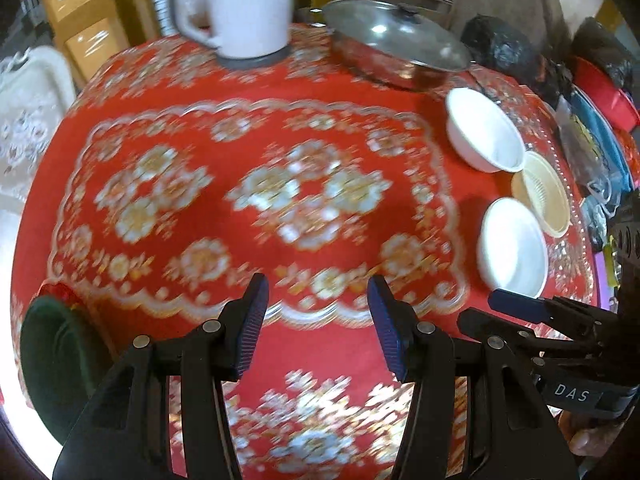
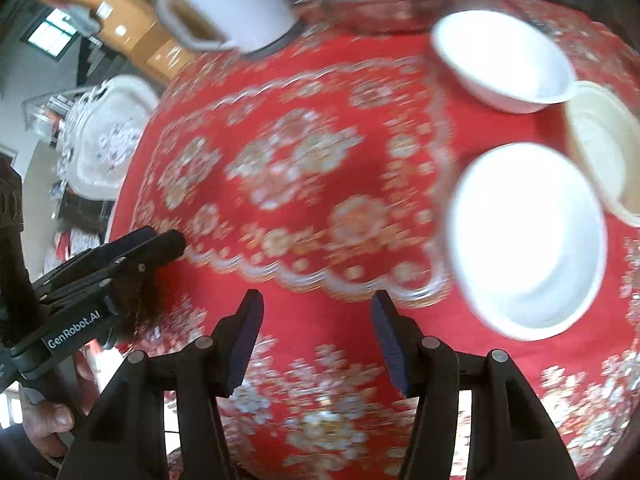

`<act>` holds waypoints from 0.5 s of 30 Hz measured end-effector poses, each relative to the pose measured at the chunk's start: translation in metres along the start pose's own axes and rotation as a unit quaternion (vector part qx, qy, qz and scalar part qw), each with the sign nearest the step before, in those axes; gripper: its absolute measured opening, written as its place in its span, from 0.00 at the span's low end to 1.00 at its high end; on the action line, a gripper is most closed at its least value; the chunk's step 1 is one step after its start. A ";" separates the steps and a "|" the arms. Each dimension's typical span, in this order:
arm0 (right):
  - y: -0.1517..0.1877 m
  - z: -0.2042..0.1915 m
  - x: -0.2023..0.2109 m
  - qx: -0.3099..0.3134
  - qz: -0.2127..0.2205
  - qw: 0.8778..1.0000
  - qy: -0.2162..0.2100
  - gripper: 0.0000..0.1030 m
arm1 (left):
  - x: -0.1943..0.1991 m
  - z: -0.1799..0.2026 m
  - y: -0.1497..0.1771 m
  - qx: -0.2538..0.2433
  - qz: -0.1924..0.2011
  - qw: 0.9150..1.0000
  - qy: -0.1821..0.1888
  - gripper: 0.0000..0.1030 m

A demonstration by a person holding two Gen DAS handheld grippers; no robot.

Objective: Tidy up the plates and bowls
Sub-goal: 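Move both tools back toward the silver metal plate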

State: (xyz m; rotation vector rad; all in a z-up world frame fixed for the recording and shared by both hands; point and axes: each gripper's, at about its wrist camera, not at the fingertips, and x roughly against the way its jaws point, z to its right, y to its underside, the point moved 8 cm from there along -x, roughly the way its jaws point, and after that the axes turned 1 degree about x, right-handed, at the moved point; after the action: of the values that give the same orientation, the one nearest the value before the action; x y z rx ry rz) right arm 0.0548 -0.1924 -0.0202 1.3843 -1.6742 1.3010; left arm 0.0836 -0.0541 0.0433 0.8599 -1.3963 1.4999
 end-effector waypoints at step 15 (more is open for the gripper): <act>-0.078 0.109 0.060 -0.059 0.077 0.995 0.027 0.55 | -0.032 0.094 -0.071 -0.028 -0.009 0.999 0.032 0.50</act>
State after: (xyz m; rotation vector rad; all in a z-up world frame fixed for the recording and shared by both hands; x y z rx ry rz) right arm 0.1270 -0.3138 0.0204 1.1619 -1.8204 1.2896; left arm 0.1534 -0.1540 0.0516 0.7812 -1.3751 1.4555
